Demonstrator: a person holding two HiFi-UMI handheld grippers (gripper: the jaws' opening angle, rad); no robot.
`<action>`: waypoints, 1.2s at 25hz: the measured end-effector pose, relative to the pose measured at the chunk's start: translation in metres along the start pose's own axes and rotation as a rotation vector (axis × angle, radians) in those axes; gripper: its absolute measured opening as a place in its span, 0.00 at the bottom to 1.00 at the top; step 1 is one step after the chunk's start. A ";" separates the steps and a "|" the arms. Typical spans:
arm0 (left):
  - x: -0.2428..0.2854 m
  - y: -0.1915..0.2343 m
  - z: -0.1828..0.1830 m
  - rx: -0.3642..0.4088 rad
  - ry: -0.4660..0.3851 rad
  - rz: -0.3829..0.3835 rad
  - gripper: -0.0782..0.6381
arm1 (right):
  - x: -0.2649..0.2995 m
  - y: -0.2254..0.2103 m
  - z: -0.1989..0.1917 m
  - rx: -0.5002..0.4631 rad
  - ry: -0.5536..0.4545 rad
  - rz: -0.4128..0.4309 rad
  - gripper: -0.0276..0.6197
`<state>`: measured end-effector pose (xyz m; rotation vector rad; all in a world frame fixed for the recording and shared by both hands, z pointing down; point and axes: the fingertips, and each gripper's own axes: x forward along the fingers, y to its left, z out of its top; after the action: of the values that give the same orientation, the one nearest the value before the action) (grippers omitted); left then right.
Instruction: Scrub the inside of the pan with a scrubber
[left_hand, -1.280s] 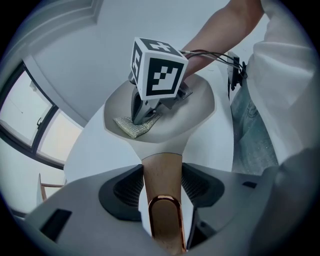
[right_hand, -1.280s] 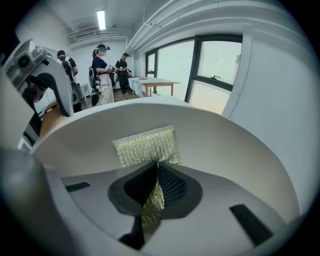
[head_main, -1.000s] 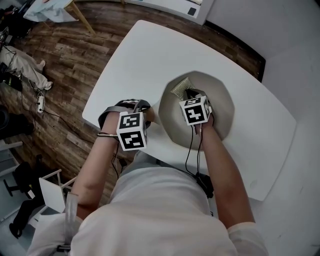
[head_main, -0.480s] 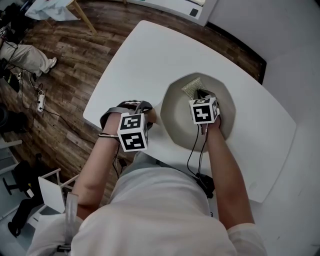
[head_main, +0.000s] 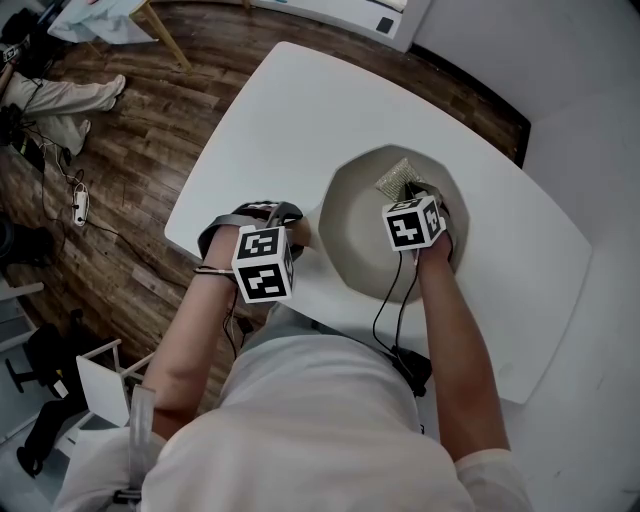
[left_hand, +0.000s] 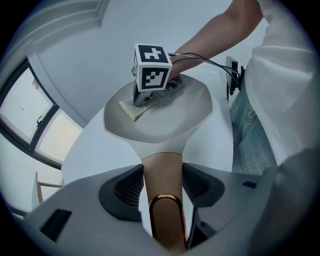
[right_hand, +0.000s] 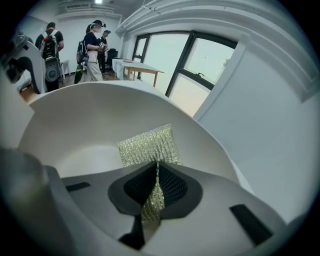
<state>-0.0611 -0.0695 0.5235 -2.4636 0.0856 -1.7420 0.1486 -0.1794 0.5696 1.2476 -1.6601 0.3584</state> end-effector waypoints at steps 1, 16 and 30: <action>0.000 0.000 0.000 -0.001 -0.001 0.001 0.44 | 0.000 -0.002 -0.003 -0.006 0.005 -0.005 0.09; 0.000 0.002 0.002 -0.001 -0.006 -0.003 0.44 | -0.007 -0.022 -0.029 -0.150 0.156 -0.087 0.09; 0.003 0.005 0.003 -0.004 0.000 0.007 0.44 | -0.018 -0.017 -0.067 -0.280 0.368 0.012 0.09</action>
<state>-0.0571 -0.0741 0.5243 -2.4628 0.0972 -1.7407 0.1977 -0.1287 0.5815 0.9016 -1.3487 0.3278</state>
